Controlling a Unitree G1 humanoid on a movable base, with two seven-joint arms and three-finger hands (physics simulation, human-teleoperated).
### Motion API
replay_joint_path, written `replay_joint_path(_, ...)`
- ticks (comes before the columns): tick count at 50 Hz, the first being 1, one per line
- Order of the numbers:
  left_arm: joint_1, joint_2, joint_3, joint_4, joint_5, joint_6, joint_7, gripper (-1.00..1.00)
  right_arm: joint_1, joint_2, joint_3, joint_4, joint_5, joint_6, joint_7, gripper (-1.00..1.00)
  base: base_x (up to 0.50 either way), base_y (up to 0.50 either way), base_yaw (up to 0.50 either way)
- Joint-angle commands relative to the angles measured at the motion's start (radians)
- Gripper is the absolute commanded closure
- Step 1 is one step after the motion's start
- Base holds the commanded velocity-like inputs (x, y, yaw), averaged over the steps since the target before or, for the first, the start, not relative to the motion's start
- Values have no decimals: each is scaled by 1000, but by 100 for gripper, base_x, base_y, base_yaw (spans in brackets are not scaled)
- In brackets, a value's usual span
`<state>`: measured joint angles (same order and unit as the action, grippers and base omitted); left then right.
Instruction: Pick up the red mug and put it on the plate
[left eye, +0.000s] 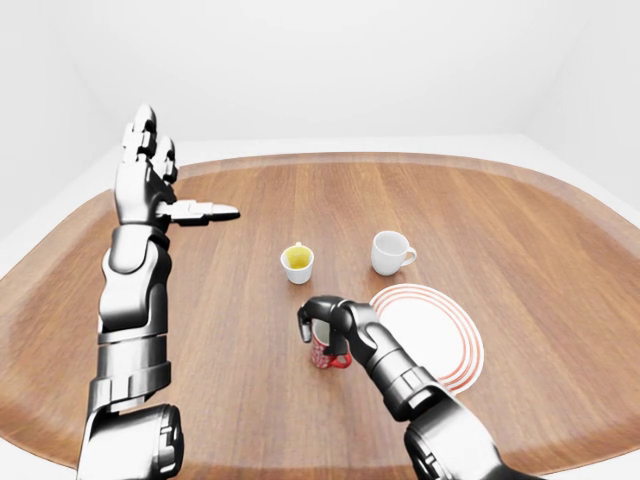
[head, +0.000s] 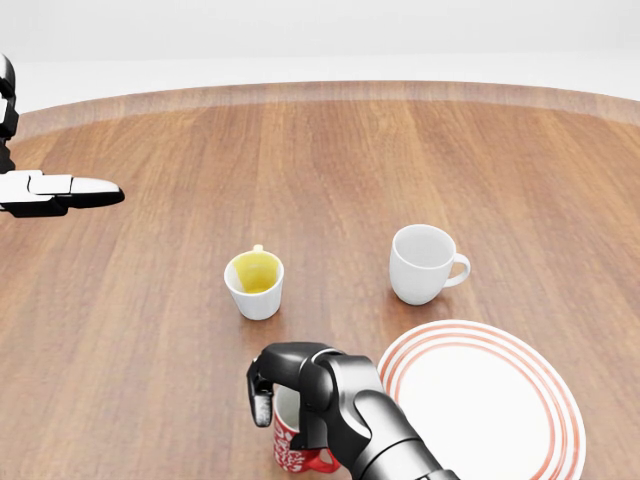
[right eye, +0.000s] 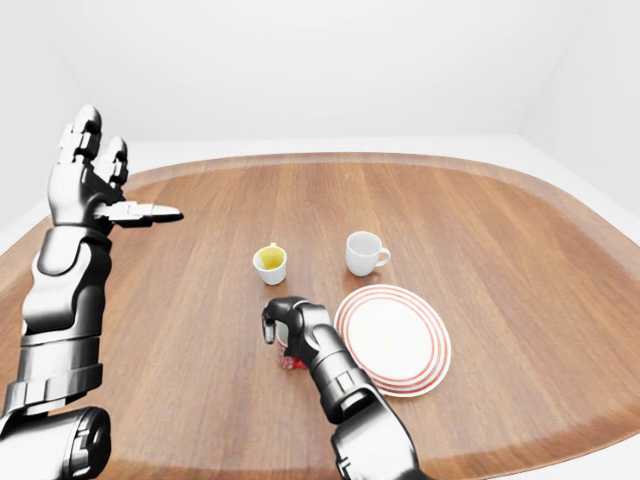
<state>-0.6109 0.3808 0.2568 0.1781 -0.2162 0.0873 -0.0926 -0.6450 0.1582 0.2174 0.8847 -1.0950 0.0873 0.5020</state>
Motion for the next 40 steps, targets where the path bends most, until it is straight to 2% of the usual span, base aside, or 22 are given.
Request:
replay_joint_path(1, 3, -1, 1, -6, -1, 0, 0, -100, 5, -1, -2, -17, -11, 0, 11, 100, 0, 0, 0)
replay_joint_path(31, 1, -8, -5, -11, 5, 0, 4, -100, 65, -64, -24, -322, -79, 0, 194, 100, 0, 0, 0)
replay_joint_path(40, 2, -11, -6, -12, 6, 0, 3, -100, 60, -104, -52, -367, -79, 0, 196, 100, 0, 0, 0)
